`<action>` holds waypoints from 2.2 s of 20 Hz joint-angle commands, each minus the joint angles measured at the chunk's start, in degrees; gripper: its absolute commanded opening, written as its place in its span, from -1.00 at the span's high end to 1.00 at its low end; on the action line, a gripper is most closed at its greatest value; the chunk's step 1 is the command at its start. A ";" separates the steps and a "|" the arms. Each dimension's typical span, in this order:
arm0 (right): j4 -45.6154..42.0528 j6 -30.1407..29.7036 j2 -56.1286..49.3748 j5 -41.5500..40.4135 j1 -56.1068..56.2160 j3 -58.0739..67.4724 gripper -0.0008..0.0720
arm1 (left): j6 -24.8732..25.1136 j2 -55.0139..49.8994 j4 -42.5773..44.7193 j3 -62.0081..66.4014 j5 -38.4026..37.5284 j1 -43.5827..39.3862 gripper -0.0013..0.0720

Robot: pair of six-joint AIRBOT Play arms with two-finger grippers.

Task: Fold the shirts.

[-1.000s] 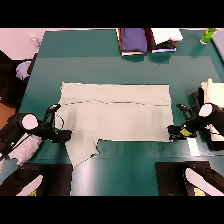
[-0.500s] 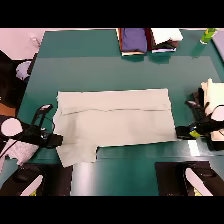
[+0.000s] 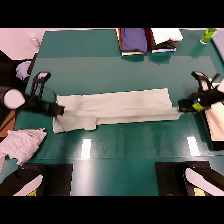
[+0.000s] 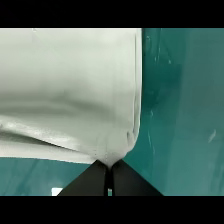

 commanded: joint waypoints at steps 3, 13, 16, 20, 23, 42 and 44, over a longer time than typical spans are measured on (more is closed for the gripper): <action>0.57 0.13 -18.88 -2.19 2.14 17.05 0.94 | 3.78 -17.07 1.40 10.05 11.54 4.22 0.89; 7.80 -0.13 -33.70 -3.32 2.58 32.68 -0.10 | 2.40 -23.23 -0.76 13.38 13.70 4.22 -0.18; 7.41 -2.08 -31.85 -3.13 1.70 33.75 -0.17 | 2.56 -23.23 -3.39 16.00 9.16 4.09 -0.18; 7.54 -2.08 -29.55 -1.36 -2.58 25.31 -0.51 | 3.76 -23.26 -6.43 15.96 6.32 3.52 0.87; 8.55 -2.05 -29.57 -2.43 -4.42 18.29 -0.51 | 3.74 -23.41 -8.11 15.96 7.06 1.64 0.89; 12.37 -4.24 -22.53 -0.79 1.77 21.00 0.94 | 3.87 -36.06 -16.96 18.34 21.88 -19.04 0.90; 12.52 -3.87 -18.38 2.73 3.21 23.96 0.94 | 4.74 -38.75 -18.36 21.49 22.36 -20.72 0.90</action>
